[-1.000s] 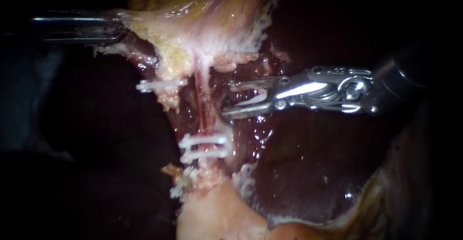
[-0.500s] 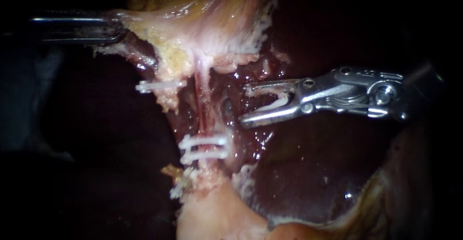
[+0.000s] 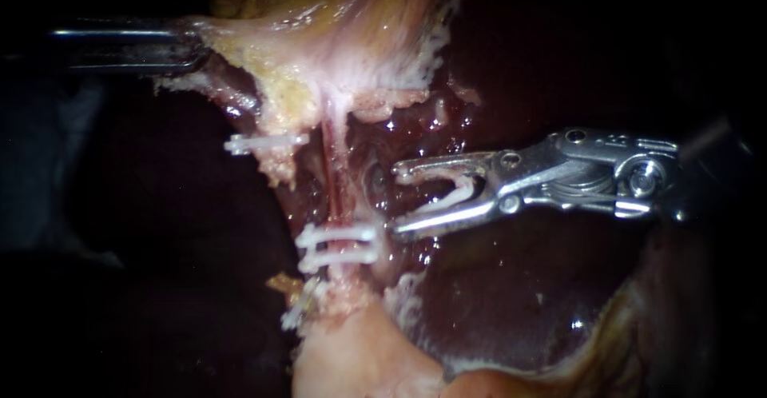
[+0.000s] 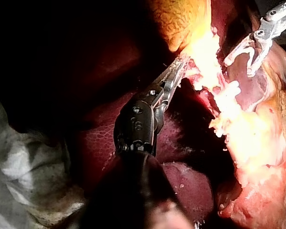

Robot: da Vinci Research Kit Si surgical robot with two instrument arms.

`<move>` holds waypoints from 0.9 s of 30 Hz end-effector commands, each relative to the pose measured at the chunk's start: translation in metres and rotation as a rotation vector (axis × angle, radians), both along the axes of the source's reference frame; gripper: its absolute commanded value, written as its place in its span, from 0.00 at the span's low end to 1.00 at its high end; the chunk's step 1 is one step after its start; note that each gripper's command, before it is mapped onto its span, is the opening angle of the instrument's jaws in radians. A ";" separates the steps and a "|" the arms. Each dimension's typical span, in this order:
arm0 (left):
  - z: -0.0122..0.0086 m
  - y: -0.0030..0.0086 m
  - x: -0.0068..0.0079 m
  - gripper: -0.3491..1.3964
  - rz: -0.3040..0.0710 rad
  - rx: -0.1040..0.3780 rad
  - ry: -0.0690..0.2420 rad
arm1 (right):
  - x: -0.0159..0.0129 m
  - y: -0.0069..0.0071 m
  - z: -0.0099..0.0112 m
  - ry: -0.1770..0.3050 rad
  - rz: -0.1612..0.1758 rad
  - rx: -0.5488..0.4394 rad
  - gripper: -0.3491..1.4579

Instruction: Clipping third clip right tube

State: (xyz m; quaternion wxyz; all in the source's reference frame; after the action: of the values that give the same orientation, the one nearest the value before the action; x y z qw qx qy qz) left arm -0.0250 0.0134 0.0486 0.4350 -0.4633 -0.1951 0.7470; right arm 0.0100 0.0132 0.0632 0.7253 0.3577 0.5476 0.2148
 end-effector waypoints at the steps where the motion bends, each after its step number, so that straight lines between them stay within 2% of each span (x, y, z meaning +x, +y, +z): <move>1: 0.0000 0.0000 0.0000 0.00 0.000 0.000 0.000 | 0.0001 0.0000 0.0001 0.000 -0.001 0.001 0.47; 13: 0.0000 0.0000 0.0000 0.00 0.000 0.000 0.000 | 0.0005 0.0001 0.0001 0.006 0.007 0.003 0.47; 27: 0.0000 0.0000 0.0000 0.00 0.000 0.000 0.000 | 0.0053 -0.0005 0.0013 0.010 0.037 0.001 0.47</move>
State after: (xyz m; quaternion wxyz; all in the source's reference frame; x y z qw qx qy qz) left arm -0.0250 0.0135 0.0486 0.4350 -0.4633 -0.1950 0.7471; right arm 0.0155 0.0128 0.0646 0.7170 0.3500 0.5583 0.2276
